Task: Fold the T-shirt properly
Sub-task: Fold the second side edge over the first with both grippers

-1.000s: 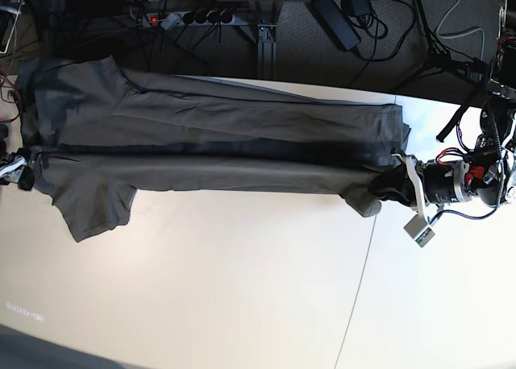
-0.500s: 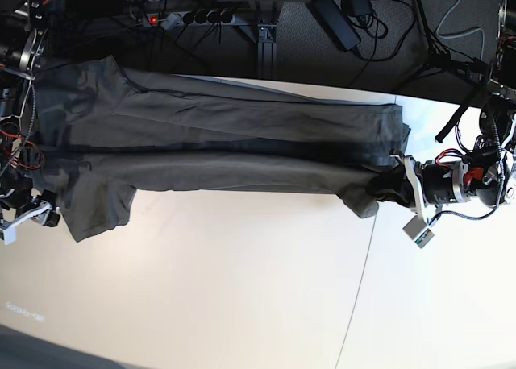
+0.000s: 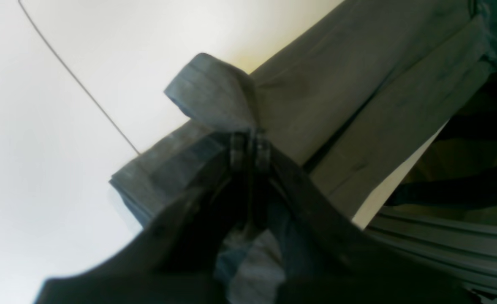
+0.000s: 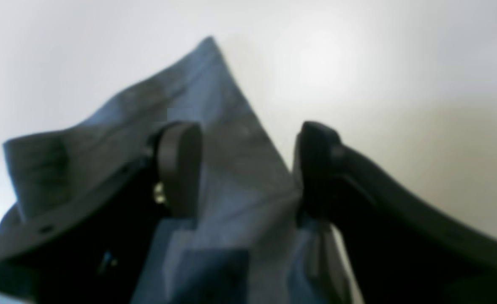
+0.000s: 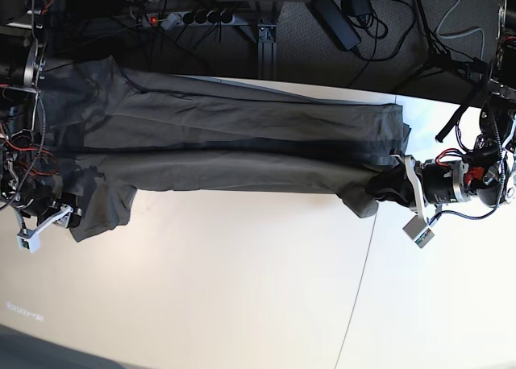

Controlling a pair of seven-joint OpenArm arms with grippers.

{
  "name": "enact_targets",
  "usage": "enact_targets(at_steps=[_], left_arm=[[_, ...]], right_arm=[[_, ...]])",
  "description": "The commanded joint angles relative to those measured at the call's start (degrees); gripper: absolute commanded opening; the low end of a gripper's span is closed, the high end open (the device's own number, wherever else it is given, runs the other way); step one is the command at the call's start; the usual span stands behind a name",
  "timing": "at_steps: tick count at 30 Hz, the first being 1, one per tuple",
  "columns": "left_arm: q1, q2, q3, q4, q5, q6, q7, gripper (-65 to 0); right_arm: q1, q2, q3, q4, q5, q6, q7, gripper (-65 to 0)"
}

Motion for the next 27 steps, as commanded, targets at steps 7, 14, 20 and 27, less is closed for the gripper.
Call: enact_targets(at_steps=[7,14,20,27], left_arm=[[-1.09,-0.94,-0.63,0.81,-1.14,-0.91,-0.85,-65.0],[-1.09,-0.96,-0.63,0.81,-1.14,-0.91,-2.14,-65.0],[-1.18,-1.2,-0.63,2.05,-4.87,-0.91,3.69,-65.0],[-1.03,-3.04,-0.63,8.11,-9.42,-0.91,7.61,-65.0]], right_arm=[[0.11,-0.26,-4.68,1.51,0.26,5.01,-7.21,-38.0],[0.11,-0.04,-4.72,3.48,0.15,4.96,-6.93,-65.0],[-0.83,1.53,-4.66,9.7,-0.11,4.98,-7.28,-65.0],[-9.33,7.45,-1.73,28.26,6.99,4.98,-13.4,-65.0]])
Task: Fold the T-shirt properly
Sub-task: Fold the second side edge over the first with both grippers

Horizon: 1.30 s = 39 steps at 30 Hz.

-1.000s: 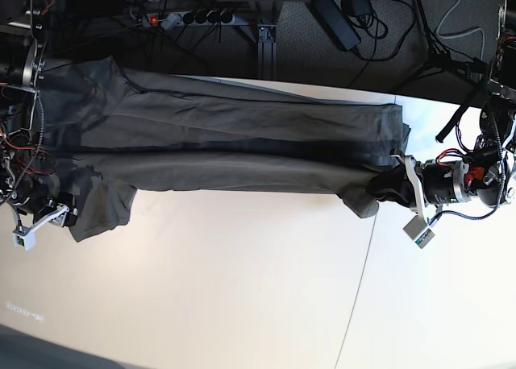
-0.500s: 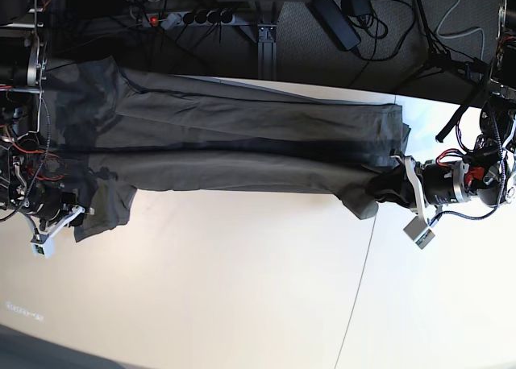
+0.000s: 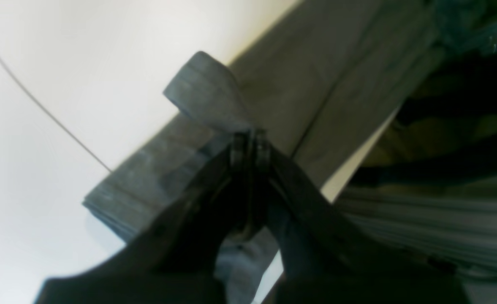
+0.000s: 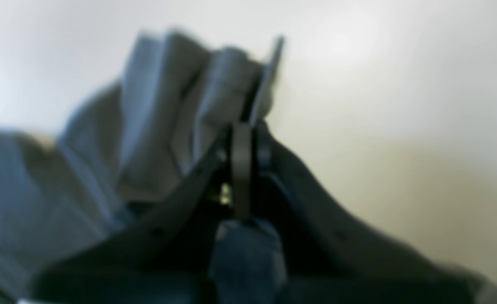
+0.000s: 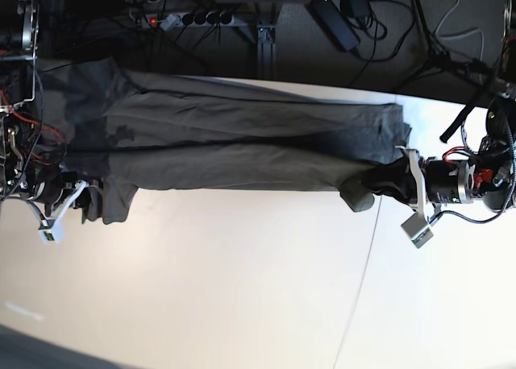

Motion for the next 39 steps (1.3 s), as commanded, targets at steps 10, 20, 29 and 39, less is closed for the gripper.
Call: enact_targets(at_steps=[10,20,29,39], left_arm=[[3.02,-2.91,-0.63,4.7,-6.01,-0.89,3.1,-65.0],[4.42,-2.99,-0.63,4.7,-4.02,-0.89,3.04,-65.0],[4.44,-2.99,-0.63,4.7,-0.39,-0.89,0.39,-52.3],[4.44,-3.37,-0.63,4.7,4.52,-0.89,-0.5,-39.9]], right_arm=[[-15.26,9.62,12.79,19.85,7.78,4.5,-2.51,-65.0],[-35.1,9.73,27.41,33.86,9.73,4.5,-2.84,-65.0],[-42.75,8.24,31.06,35.65,9.27,4.42,-1.84,-65.0],[-42.58,2.99,31.82,35.34,9.07,4.31,0.2,-24.4]])
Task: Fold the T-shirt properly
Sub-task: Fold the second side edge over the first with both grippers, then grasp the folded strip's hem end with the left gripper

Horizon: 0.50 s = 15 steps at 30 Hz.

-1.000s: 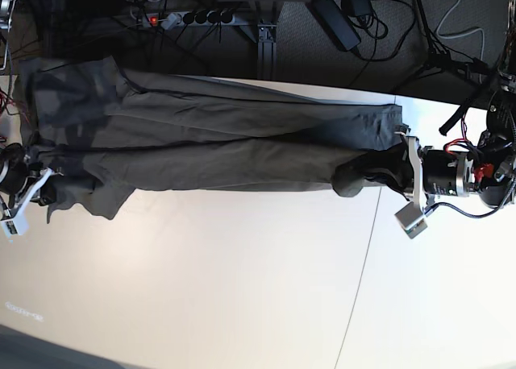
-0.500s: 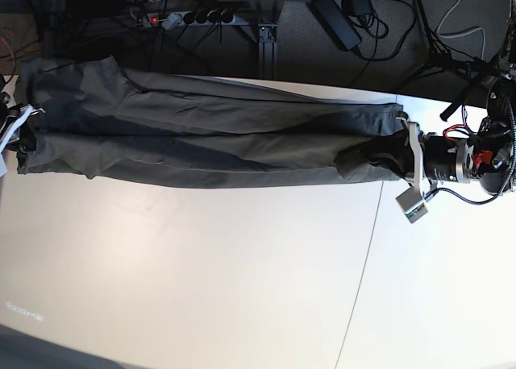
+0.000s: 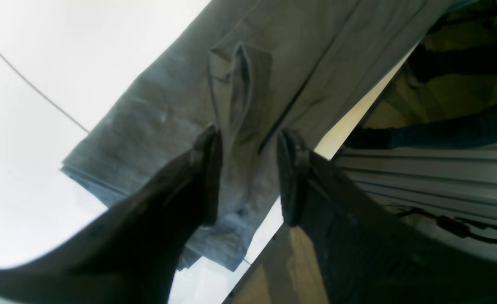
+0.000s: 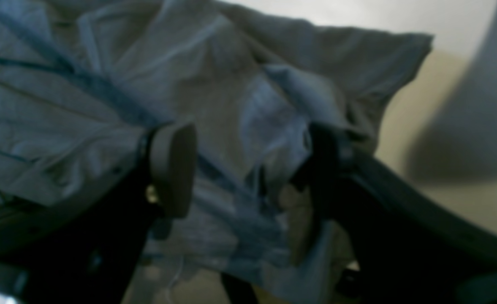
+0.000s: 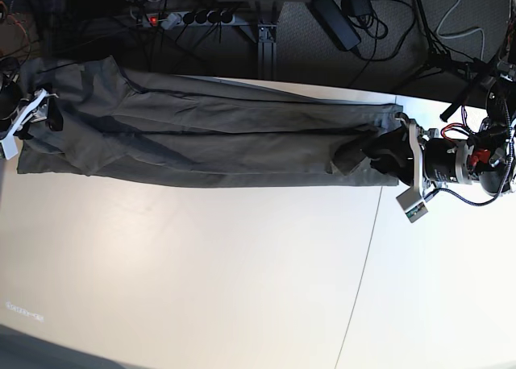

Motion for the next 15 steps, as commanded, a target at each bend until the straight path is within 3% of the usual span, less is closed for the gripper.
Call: enact_targets(at_steps=[1,6,10,11,12,13,14,15], left_arm=[[-0.94,-1.75,-0.63,0.81,-0.79,-0.91,-1.14,-39.9],[-0.96,-4.48,-2.64,0.81,-0.96,-0.91,-1.2,-39.8],[-0.57,-4.66,-7.1,0.81,-3.5,-0.91,-1.14,-39.9],[-0.04,-4.59,-8.33,0.81,-4.2,-0.91,-1.2,-39.9],[0.48,-4.39,-9.51,0.83,-5.11,-0.91,-1.2,-40.3],[1.09,-4.15,-10.38,0.83,-5.9,-0.91,-1.22,-42.6],[1.66,-3.93,-10.93,0.9,-6.6,-0.91,-1.22,-47.2],[2.23,-3.61,-11.21,1.05,-7.1,-0.91,-1.44,-53.3]], right_arm=[[0.57,0.87,1.51,0.94,0.28,4.07,2.01,-24.4],[0.81,-0.02,3.89,3.02,0.46,4.07,4.0,-24.5],[1.68,-0.04,5.22,5.38,0.48,4.07,4.07,-27.0],[1.66,-0.04,5.29,5.86,0.48,4.07,3.98,-33.5],[1.62,-0.07,5.27,5.97,0.52,4.07,3.78,-44.0],[1.62,-0.09,5.27,5.92,0.92,4.07,3.48,-57.2],[1.53,-0.24,5.27,5.88,1.42,4.07,3.23,-65.0],[1.53,-0.5,5.27,5.84,1.53,4.07,3.17,-65.0]])
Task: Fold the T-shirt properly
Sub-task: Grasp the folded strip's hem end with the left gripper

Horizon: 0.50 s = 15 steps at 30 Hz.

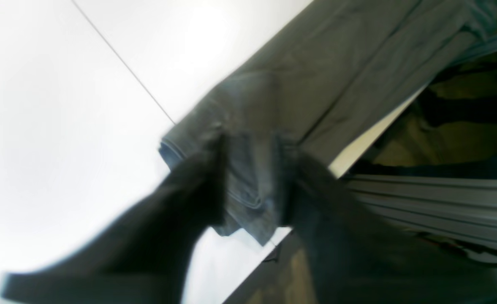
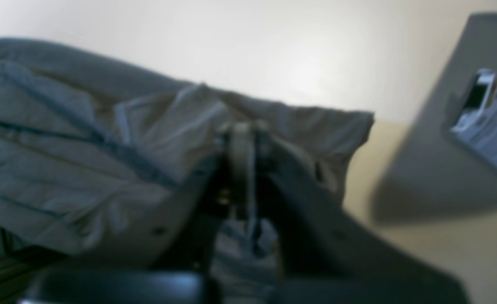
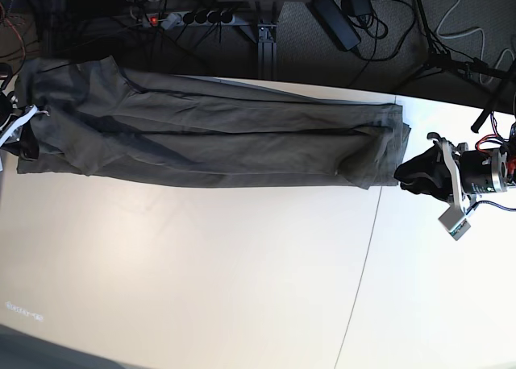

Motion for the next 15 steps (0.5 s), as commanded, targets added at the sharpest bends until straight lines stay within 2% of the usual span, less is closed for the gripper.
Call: enact_targets(at_steps=[1,2,8,12,15], left_arm=[[-0.26,-0.39,-0.61,1.36,-1.81,-0.89,-1.49,-59.9],[0.59,0.22,-0.61,1.99,-1.92,-0.89,-1.95,-65.0],[4.85,7.3,-0.61,8.59,2.91,-0.89,-5.33,-65.0],[4.92,12.15,-0.59,7.3,10.78,-0.89,-9.38,-65.0],[4.87,14.49,-0.59,2.86,17.11,-0.89,-13.33,-65.0]], right_arm=[[0.17,0.68,0.76,0.46,0.74,4.07,1.29,-65.0],[0.17,0.13,0.68,0.13,0.72,4.09,1.33,-65.0],[0.24,-2.4,0.61,-5.9,0.7,4.09,2.1,-65.0],[0.22,-2.36,0.61,-10.95,-0.17,4.09,2.78,-65.0],[0.55,-2.34,0.59,-14.43,-0.35,4.11,3.58,-65.0]])
